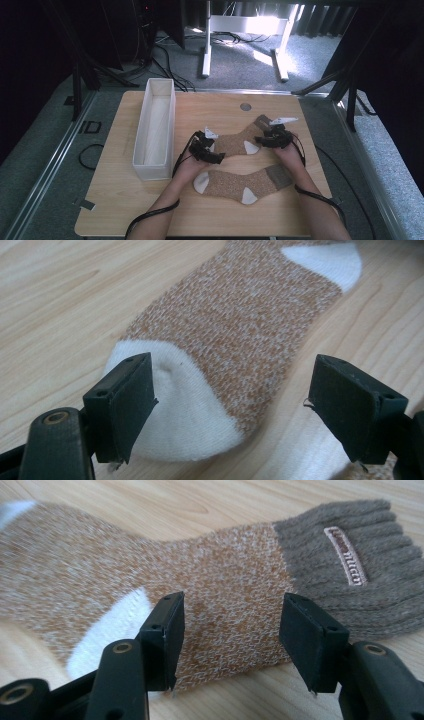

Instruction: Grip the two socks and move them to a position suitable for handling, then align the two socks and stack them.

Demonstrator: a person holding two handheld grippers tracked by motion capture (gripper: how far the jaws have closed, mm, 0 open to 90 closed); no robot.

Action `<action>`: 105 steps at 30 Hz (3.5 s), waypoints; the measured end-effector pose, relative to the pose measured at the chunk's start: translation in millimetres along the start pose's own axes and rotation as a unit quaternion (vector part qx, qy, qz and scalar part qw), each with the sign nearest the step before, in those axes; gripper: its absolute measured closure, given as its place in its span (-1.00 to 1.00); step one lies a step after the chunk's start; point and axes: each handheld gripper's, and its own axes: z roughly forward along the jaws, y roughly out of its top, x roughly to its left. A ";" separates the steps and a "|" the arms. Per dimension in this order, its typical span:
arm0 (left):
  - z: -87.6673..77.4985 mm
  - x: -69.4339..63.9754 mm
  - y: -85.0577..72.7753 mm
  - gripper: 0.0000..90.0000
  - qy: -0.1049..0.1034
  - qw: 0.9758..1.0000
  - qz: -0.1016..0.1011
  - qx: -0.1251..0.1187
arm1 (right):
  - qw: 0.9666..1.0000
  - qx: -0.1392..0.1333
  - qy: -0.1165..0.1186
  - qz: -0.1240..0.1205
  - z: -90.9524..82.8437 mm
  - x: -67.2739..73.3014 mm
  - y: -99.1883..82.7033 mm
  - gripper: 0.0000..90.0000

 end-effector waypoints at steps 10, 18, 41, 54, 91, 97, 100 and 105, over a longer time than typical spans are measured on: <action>9.1 1.7 -4.8 -0.32 0.021 1.000 -0.002 0.006 | 1.000 0.010 -0.016 -0.015 6.4 3.3 0.4 0.04; 12.0 0.5 -5.4 -0.02 0.029 1.000 0.006 0.006 | 1.000 0.020 -0.016 -0.014 4.8 4.6 0.4 0.32; 2.0 -5.3 17.8 0.71 0.056 0.998 0.035 0.013 | 1.000 0.006 0.004 0.013 -32.8 23.7 -7.4 0.70; -1.7 -1.3 8.0 0.70 0.064 0.996 0.049 0.027 | 0.999 0.014 0.018 0.030 -40.0 47.0 -23.6 0.63; -38.9 -8.9 1.5 -0.25 -0.001 1.000 0.001 0.000 | 1.000 -0.009 0.018 0.012 -63.9 54.4 -32.3 0.13; -54.9 -17.1 -12.7 -0.25 -0.012 1.000 0.000 -0.012 | 1.000 -0.015 0.021 0.011 -77.7 58.2 -41.3 0.11; -62.4 -20.9 -19.2 -0.25 -0.013 1.000 0.000 -0.019 | 1.000 -0.018 0.019 0.006 -84.8 62.3 -44.9 0.08; -70.4 -28.7 -25.8 -0.25 -0.016 1.000 0.009 -0.023 | 0.999 -0.029 0.020 0.003 -96.9 69.0 -49.5 0.07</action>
